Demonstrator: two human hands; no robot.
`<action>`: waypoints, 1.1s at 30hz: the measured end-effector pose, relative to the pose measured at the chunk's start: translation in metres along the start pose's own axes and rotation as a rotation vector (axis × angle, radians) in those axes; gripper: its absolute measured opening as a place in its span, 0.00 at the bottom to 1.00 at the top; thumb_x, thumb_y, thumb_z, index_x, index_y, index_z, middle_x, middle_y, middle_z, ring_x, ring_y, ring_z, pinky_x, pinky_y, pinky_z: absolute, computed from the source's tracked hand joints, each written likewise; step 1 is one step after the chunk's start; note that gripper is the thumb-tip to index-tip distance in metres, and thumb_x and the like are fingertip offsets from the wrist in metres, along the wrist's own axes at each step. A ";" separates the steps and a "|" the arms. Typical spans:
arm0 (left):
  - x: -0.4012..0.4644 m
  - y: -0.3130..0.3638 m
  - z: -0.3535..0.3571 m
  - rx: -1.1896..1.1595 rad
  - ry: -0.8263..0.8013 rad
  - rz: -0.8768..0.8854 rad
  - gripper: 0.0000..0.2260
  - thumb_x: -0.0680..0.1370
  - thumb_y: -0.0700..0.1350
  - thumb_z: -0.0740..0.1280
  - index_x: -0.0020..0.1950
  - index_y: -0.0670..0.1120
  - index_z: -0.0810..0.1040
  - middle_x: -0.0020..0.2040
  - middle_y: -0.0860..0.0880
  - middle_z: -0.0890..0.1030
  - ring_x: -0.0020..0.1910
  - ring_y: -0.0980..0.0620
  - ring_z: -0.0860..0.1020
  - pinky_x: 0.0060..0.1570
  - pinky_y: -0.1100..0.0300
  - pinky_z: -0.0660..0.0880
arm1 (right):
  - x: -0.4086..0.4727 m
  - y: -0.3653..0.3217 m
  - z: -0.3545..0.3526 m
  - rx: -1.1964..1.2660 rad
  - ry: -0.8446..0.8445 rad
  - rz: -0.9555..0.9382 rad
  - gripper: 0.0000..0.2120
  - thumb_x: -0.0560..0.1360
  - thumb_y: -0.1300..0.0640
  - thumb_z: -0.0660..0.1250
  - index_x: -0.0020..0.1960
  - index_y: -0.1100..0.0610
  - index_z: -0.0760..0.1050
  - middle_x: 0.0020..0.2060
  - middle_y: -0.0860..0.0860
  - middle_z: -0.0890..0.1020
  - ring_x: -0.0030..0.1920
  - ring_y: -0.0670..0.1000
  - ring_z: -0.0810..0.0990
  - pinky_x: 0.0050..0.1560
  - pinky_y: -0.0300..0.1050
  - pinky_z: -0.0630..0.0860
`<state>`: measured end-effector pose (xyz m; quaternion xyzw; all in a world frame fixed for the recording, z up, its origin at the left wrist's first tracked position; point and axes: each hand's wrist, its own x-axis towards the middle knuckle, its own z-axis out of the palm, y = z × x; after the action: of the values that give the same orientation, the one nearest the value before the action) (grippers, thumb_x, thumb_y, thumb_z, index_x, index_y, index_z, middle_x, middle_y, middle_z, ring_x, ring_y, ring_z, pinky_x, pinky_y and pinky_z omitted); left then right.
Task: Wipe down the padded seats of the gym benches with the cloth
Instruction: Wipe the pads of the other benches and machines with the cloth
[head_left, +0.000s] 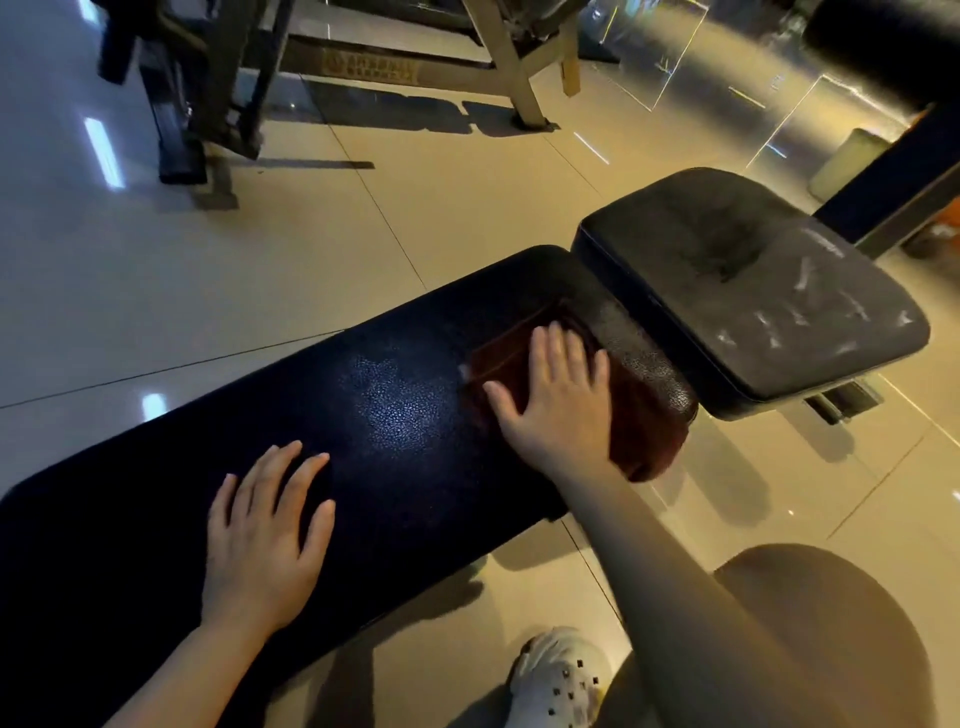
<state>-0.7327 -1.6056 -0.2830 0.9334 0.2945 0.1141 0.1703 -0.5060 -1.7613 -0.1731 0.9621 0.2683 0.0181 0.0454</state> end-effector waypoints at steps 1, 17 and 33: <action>0.000 0.000 0.000 -0.003 -0.001 0.002 0.24 0.79 0.57 0.50 0.72 0.50 0.67 0.73 0.46 0.66 0.74 0.45 0.63 0.72 0.41 0.54 | -0.014 -0.013 0.003 0.025 -0.009 -0.065 0.41 0.74 0.31 0.34 0.80 0.55 0.40 0.79 0.52 0.44 0.79 0.53 0.41 0.77 0.57 0.37; 0.001 -0.001 0.006 0.026 0.013 -0.015 0.24 0.78 0.57 0.51 0.71 0.50 0.68 0.73 0.46 0.66 0.73 0.46 0.62 0.71 0.42 0.54 | 0.029 0.061 -0.011 -0.019 0.018 0.045 0.42 0.76 0.28 0.38 0.80 0.53 0.42 0.80 0.51 0.46 0.79 0.51 0.43 0.78 0.53 0.40; 0.001 -0.001 0.001 0.003 0.012 -0.006 0.23 0.78 0.57 0.51 0.71 0.51 0.68 0.72 0.47 0.67 0.73 0.46 0.62 0.71 0.41 0.55 | -0.015 0.048 -0.009 0.105 0.096 -0.020 0.36 0.78 0.33 0.39 0.80 0.51 0.47 0.79 0.49 0.50 0.79 0.49 0.47 0.75 0.44 0.41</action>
<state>-0.7319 -1.6050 -0.2843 0.9320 0.2986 0.1189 0.1676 -0.4949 -1.8089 -0.1599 0.9585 0.2802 0.0497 -0.0177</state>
